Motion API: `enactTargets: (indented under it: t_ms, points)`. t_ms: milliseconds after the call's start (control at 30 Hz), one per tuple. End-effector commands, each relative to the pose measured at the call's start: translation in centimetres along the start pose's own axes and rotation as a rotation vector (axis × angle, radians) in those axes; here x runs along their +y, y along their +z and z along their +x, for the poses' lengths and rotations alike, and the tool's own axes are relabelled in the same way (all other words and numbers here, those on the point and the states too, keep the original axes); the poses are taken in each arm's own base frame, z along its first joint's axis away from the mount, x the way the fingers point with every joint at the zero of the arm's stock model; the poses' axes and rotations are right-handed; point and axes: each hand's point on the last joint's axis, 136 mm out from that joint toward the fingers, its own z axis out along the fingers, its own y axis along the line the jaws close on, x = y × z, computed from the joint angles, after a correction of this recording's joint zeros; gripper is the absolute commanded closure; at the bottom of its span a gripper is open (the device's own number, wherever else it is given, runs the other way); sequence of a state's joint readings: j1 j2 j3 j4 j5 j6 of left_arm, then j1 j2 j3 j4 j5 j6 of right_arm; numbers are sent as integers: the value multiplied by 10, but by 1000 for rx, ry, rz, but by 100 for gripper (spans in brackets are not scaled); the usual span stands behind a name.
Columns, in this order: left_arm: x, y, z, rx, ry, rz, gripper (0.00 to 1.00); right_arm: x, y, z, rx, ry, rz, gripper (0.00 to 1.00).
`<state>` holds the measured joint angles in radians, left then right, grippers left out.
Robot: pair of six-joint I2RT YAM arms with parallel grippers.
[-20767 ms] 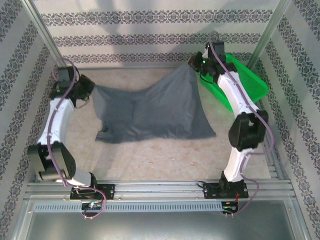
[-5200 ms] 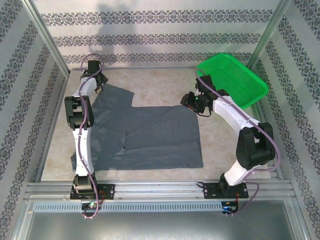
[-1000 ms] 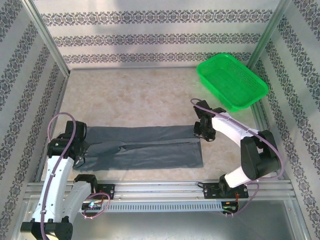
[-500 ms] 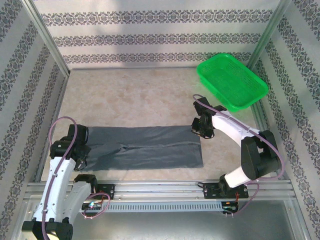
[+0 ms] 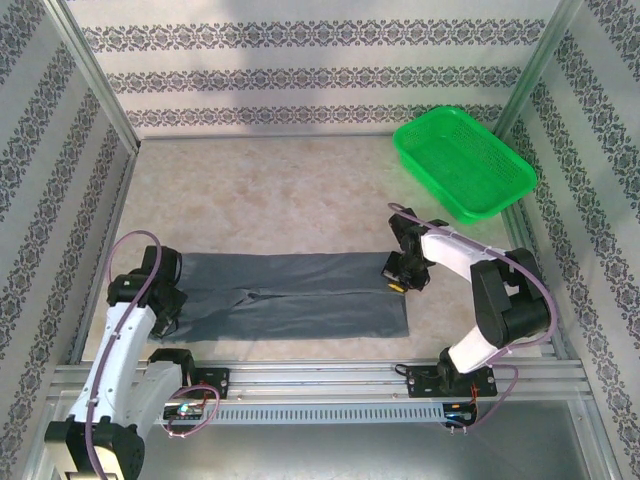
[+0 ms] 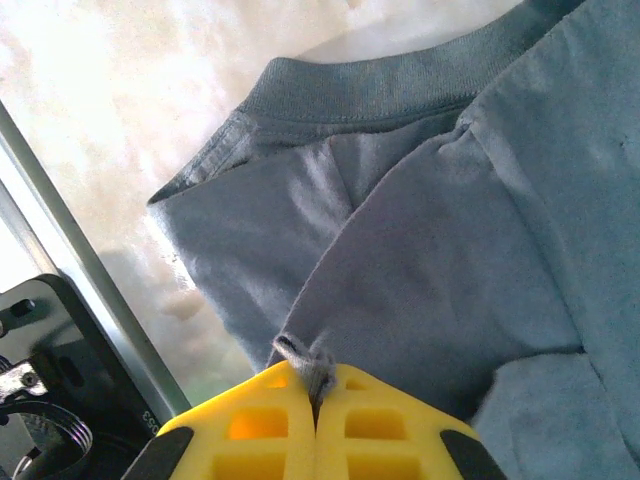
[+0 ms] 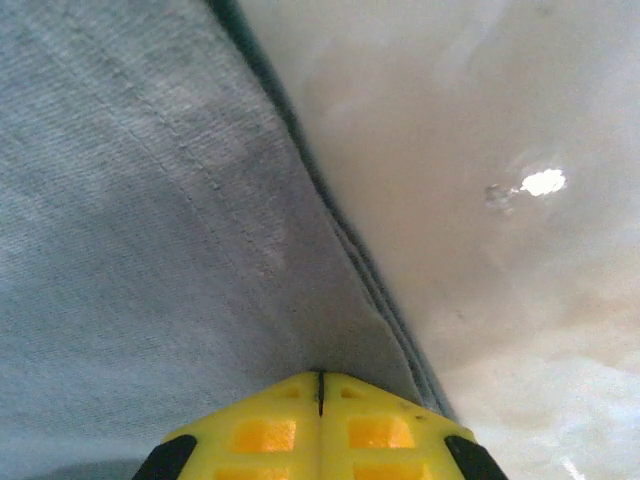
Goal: Fold and stack the t-shirts
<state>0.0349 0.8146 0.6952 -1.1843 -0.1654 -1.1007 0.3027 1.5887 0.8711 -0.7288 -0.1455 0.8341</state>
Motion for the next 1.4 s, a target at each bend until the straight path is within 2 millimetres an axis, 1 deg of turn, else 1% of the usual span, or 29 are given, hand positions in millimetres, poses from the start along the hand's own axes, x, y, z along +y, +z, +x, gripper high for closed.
enactTargets:
  t_ms: [0,67,133,233,267,333,400,467,700,833,900,1000,1067,1200,1267,1367]
  points:
    - [-6,6,-2,-3,1,16,100,0,-11,-6,-23,-15,25,94]
    - [-10,9,-1,8,5,19,100,11,-23,-10,-68,-54,26,93]
    - [-15,13,1,21,10,25,100,26,-34,-10,-115,-99,12,88]
    - [-23,19,3,42,9,38,100,53,-41,-3,-137,-148,-40,83]
    - [-25,21,4,48,10,37,100,61,-39,0,-129,-159,-56,82]
    - [-28,25,5,59,15,33,100,76,-28,8,-83,-178,-74,81]
    - [-30,27,5,61,16,32,100,84,-13,14,-30,-180,-59,81]
    - [-31,30,6,66,19,30,100,85,-3,13,-3,-165,-38,80]
    - [-39,43,17,121,9,46,100,69,12,-22,41,-29,62,81]
    - [-52,52,25,167,6,84,99,67,14,-43,65,45,51,80]
    - [-60,56,29,191,3,105,99,67,14,-53,71,76,44,80]
    - [-79,62,34,223,8,165,98,67,14,-72,72,124,20,80]
    - [-95,65,36,235,20,207,98,69,15,-88,70,154,5,80]
    - [-114,64,41,271,68,218,98,72,12,-121,47,196,-20,80]
    - [-117,59,46,289,86,215,98,73,9,-133,37,205,-31,80]
    - [-105,49,58,314,93,188,99,80,-2,-143,9,187,-65,80]
